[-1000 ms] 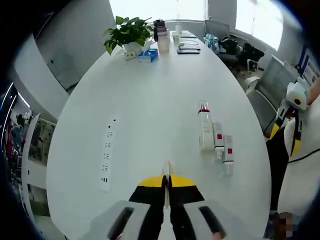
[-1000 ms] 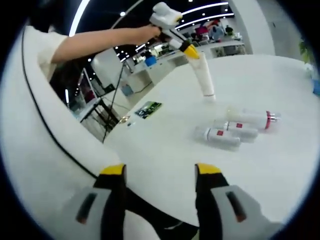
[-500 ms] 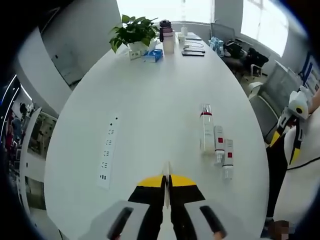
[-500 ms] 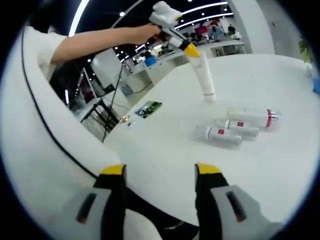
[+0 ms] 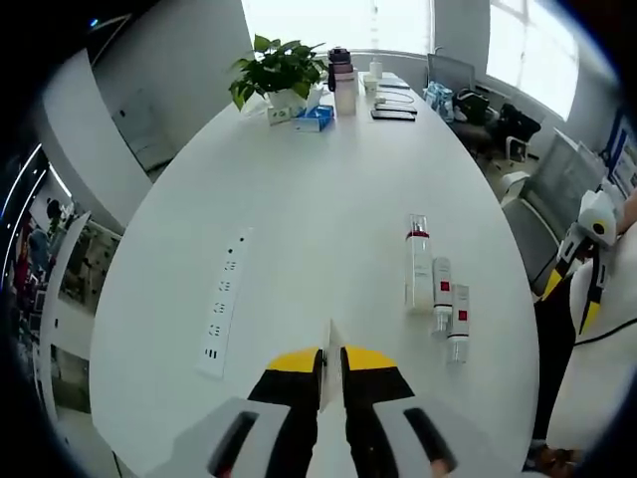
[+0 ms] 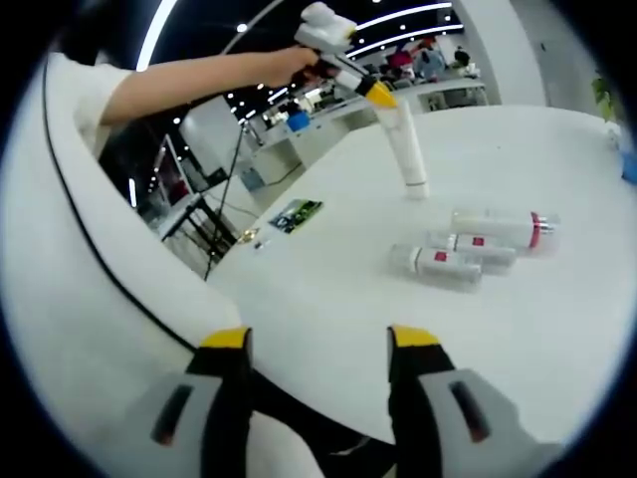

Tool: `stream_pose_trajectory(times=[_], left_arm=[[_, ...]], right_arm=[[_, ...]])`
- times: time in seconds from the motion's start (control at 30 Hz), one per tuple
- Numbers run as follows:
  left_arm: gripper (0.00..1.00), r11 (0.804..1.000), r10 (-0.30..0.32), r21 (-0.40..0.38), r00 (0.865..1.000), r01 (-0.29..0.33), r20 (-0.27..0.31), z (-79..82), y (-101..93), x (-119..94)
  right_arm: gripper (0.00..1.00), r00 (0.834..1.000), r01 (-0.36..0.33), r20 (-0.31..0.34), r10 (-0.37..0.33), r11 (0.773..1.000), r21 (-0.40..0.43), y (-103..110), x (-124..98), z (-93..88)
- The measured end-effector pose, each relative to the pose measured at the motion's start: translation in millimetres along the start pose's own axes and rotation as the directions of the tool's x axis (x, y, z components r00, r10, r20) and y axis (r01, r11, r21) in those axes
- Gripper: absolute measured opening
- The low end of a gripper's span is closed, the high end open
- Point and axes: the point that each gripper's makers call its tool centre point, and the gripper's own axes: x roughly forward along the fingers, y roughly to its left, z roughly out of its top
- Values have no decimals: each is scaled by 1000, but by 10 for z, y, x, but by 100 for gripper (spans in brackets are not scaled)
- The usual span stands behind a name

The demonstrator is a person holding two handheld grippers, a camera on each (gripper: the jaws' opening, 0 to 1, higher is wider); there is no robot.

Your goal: Arrange the skincare products in the storage area until every visible bottle or jar stands upright without overlapping.

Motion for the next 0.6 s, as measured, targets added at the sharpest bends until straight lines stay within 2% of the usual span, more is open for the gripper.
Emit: stream_pose_trajectory(times=[0.17,0.3,0.47,0.6], left_arm=[[7,1000,1,-9,1000,0,8,-3,-18,-11],[16,1000,-8,-18,1000,9,17,5,-24,-30],[16,1000,-2,-25,1000,3,28,11,-25,-77],[22,999,14,-37,999,-12,47,27,-14,-93]], right_arm=[[53,1000,0,2,0,1000,-2,15,4,-6],[53,1000,-7,-1,7,1000,-4,42,7,-21],[53,1000,-13,-3,13,1000,-4,42,7,-31],[53,1000,-19,-1,19,1000,-7,44,13,-28]])
